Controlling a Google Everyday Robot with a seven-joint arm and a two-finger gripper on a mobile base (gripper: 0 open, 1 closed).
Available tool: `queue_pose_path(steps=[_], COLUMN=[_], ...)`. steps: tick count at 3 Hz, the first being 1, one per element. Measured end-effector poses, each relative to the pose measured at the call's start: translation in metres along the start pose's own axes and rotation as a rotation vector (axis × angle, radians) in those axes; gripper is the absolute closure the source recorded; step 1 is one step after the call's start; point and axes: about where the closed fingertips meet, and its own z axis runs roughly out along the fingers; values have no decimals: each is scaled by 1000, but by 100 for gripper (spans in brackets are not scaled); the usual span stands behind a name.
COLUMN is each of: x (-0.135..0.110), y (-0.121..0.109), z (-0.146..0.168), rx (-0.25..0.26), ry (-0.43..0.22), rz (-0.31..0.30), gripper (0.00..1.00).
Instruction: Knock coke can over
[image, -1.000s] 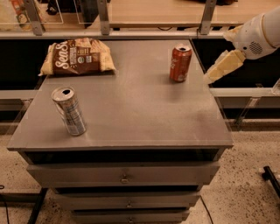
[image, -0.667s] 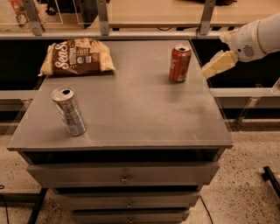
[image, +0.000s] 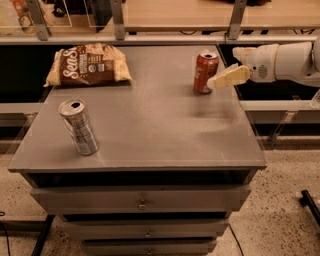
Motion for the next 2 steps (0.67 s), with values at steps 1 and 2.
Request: queue_pose_path(steps=[1,2], x=[-8,-18], y=[2,6], z=[23,43], rx=[-38,-72], ry=[-111,-180], rz=[3,-16], gripper=[0,0])
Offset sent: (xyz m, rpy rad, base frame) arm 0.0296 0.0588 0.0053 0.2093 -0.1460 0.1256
